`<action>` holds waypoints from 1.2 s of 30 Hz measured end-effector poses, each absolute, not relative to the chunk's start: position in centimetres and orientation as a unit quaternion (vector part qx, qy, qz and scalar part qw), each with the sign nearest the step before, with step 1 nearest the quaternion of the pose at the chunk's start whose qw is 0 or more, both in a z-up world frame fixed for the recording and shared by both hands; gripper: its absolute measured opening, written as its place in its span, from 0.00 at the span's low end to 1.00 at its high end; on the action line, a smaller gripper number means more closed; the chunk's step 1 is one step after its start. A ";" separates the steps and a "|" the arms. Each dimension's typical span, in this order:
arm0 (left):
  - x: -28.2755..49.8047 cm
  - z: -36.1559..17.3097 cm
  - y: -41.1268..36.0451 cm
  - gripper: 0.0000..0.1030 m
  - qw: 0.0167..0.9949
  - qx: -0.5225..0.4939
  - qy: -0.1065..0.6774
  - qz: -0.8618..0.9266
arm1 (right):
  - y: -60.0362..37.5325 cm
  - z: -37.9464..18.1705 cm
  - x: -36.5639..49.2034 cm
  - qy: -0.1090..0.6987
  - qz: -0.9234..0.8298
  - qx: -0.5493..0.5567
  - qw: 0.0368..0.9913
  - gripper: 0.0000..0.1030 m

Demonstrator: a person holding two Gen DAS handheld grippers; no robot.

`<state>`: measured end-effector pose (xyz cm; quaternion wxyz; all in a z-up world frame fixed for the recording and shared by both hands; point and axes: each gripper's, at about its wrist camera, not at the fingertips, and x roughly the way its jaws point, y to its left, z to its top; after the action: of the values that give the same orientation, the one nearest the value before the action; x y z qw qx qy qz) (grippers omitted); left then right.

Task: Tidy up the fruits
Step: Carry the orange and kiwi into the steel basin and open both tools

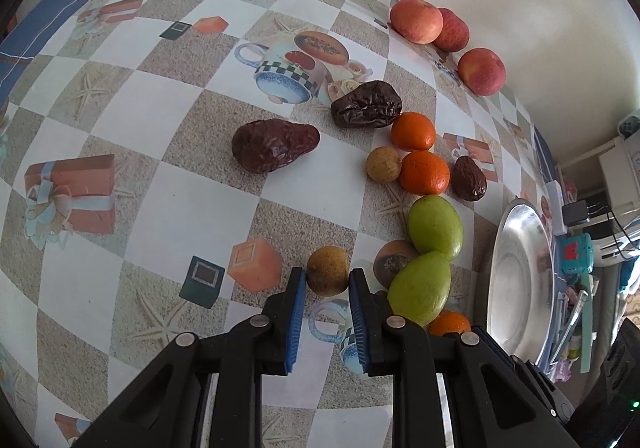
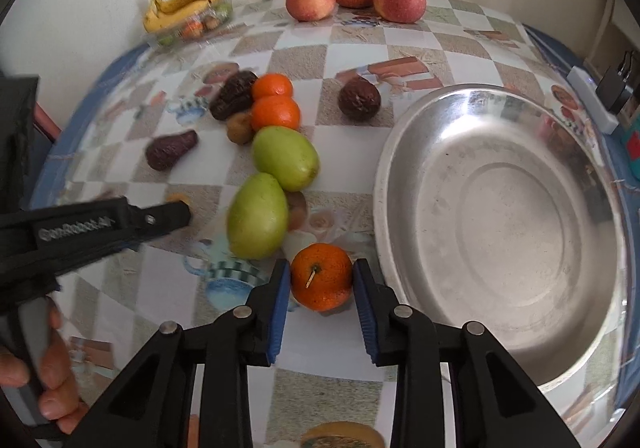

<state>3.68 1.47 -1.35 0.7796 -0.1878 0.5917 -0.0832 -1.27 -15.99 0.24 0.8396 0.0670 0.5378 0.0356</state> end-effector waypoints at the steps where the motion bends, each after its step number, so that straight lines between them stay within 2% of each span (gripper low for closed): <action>1: 3.7 -1.3 1.5 0.23 0.780 -0.188 0.591 -0.083 | -16.1 0.5 -1.3 0.534 0.040 0.074 0.841 0.32; 14: 3.5 0.9 0.4 0.23 0.797 -0.189 0.561 -0.120 | -19.2 3.7 -1.7 0.488 0.019 0.122 0.864 0.32; 29: 3.4 3.3 -12.8 0.23 0.791 -0.083 0.550 -0.255 | -27.8 4.1 0.1 0.478 -0.089 0.189 0.853 0.33; 36: 4.2 2.5 -15.0 0.25 0.788 -0.062 0.554 -0.261 | -30.0 3.7 1.0 0.482 -0.096 0.205 0.847 0.34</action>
<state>4.20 -14.96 2.50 0.7881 -0.0621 0.5541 -0.2609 0.97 -29.98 3.75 0.8465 0.2054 0.4817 -0.0960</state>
